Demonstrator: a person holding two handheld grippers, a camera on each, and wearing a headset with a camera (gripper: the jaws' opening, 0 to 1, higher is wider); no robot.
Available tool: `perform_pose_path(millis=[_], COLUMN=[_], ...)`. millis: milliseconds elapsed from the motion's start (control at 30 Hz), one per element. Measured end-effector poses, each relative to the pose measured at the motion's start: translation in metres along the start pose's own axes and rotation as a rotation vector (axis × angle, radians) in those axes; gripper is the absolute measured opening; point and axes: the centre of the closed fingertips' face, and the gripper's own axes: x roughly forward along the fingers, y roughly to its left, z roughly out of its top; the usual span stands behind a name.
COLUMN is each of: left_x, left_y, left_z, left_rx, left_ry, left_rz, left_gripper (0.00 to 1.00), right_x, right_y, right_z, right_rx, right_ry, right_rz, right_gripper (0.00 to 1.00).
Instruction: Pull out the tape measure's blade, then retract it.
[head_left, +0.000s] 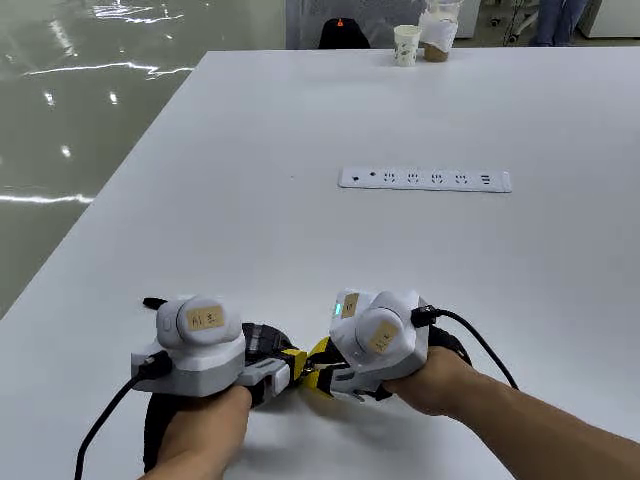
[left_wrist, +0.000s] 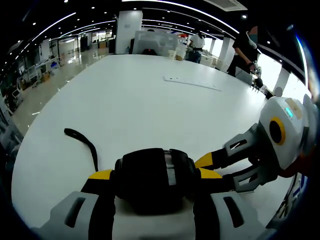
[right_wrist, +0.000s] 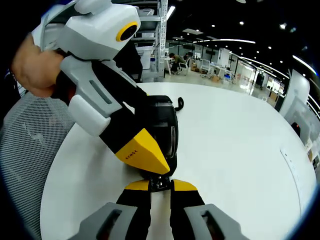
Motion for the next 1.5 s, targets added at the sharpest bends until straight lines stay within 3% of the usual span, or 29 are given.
perform_pose_path(millis=[1167, 1500], left_x=[-0.0005, -0.0044], left_y=[-0.0012, -0.001], left_z=[0.0013, 0.0024], left_rx=[0.005, 0.022], left_ry=[0.006, 0.002], left_rz=[0.004, 0.0], left_gripper=[0.61, 0.61], right_x=[-0.0007, -0.007], right_y=[0.0008, 0.0025], right_z=[0.0013, -0.0026], right_rx=[-0.027, -0.005], right_ry=[0.023, 0.028], right_rz=[-0.021, -0.025], right_gripper=[0.13, 0.18])
